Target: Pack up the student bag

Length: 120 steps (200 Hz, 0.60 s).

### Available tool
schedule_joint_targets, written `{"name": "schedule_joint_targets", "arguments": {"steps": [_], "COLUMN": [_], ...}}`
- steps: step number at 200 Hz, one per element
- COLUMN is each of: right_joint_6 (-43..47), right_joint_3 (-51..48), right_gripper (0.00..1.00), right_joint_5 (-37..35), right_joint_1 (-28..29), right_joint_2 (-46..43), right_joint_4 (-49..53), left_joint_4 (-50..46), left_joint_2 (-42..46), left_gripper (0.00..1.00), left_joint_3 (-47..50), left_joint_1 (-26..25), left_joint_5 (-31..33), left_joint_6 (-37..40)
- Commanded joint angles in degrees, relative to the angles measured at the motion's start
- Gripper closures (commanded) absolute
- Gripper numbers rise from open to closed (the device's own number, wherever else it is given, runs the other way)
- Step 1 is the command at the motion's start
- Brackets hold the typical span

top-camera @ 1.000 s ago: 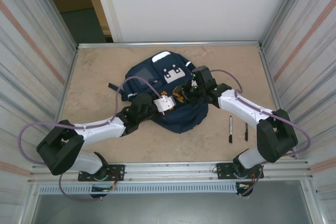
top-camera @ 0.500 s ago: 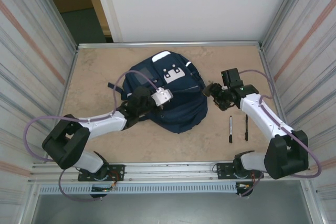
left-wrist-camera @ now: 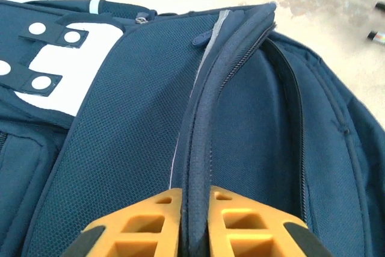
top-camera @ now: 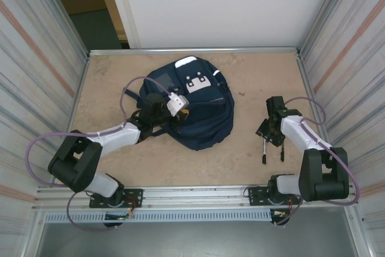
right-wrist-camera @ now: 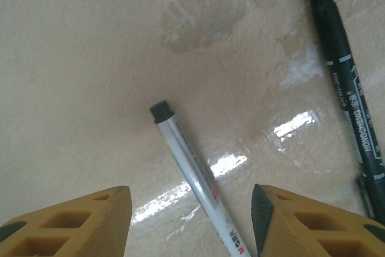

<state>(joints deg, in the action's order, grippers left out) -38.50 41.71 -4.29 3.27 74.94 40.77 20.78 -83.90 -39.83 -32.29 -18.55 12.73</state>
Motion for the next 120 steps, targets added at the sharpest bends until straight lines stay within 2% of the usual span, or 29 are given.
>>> {"name": "schedule_joint_targets", "arguments": {"steps": [1, 17, 30, 62, 82, 91, 120], "right_joint_6": [3.6, 4.3, 5.0, 4.9, 4.9, 4.8, 2.5], "right_joint_3": [0.3, 0.0, -0.2, -0.5, -0.4, -0.6, -1.2], "right_gripper": [0.49, 0.53, 0.62, 0.64, 0.76, 0.87, 0.94], "right_joint_5": [0.9, 5.2, 7.8, 9.3, 11.8, 12.5, 18.4], "right_joint_1": [-1.9, -4.0, -5.3, -5.9, -6.0, -6.4, -8.3], "right_joint_2": [2.8, 5.4, 6.8, 8.2, 9.1, 8.9, 6.2], "right_joint_4": [0.5, 0.2, -0.5, -0.8, -1.5, -1.8, -2.2], "left_joint_4": [-1.4, -1.2, -0.6, 0.0, -1.8, -1.1, -1.2], "left_joint_2": [0.5, 1.2, 2.0, 3.0, 3.9, 4.1, 4.9], "left_gripper": [0.88, 0.88, 0.88, 0.88, 0.89, 0.89, 0.89], "left_joint_3": [-2.4, -2.8, -2.6, -3.0, -4.2, -4.0, -4.4], "left_joint_1": [1.3, 1.4, 1.5, 1.9, 1.8, 1.8, 1.8], "left_joint_5": [-4.7, -5.9, -6.2, -8.1, -6.6, -6.4, -6.9], "left_joint_6": [-4.2, -3.8, -3.8, -5.1, -6.7, -7.1, -7.0]}}
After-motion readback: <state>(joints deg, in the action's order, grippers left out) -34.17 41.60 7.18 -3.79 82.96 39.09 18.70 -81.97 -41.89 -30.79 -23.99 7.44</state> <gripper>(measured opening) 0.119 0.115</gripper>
